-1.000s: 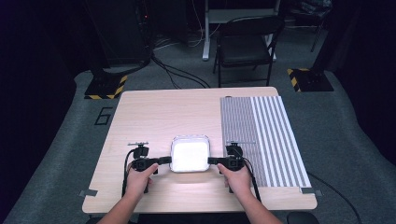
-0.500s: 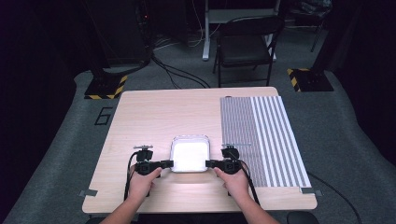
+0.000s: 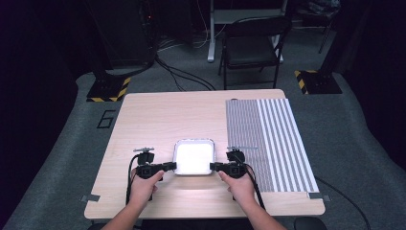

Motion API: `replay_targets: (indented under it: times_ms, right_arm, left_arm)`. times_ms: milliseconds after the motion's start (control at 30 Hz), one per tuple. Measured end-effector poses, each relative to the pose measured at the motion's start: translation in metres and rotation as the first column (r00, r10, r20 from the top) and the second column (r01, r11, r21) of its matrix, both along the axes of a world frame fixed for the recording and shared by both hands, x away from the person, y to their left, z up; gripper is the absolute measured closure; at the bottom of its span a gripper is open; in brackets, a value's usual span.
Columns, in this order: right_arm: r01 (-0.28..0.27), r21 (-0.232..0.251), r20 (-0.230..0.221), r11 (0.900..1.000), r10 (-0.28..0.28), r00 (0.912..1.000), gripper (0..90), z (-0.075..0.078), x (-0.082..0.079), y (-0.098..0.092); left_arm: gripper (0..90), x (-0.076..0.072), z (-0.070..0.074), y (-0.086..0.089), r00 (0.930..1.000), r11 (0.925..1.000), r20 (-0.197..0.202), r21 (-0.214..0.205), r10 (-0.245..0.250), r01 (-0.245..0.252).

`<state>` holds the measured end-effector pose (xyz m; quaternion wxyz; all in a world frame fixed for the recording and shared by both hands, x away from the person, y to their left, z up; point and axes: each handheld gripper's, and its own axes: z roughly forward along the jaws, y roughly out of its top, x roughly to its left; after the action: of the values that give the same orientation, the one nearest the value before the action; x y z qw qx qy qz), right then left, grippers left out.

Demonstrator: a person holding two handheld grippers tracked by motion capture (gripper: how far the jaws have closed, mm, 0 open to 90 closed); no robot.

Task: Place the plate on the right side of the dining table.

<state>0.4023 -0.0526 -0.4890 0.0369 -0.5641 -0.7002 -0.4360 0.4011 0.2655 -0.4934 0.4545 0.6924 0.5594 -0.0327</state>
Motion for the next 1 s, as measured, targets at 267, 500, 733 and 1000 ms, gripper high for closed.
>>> replay_targets:
  times_ms: [267,500,733,1000]
  right_arm:
    - [-0.004,-0.001,0.027,1.0,0.004,0.9996,72.6,0.008,0.0,-0.003]
    - [-0.008,-0.003,0.037,1.0,0.008,0.9993,73.7,0.014,0.0,-0.005]
    - [-0.009,-0.008,0.043,0.9999,0.009,0.999,73.8,0.019,0.001,-0.009]
    - [-0.003,-0.016,0.044,0.9999,0.003,0.999,74.2,0.024,0.002,-0.013]
  left_arm:
    - [73.1,0.0,0.003,-0.003,0.9998,0.9999,0.018,0.007,-0.01,0.009]
    - [74.0,-0.001,0.007,-0.004,0.9993,0.9999,0.035,0.008,-0.01,0.01]
    - [74.2,0.001,0.014,-0.008,0.9986,0.9999,0.052,0.008,-0.01,0.01]
    - [74.2,0.003,0.02,-0.013,0.9982,0.9998,0.057,0.008,-0.02,0.019]
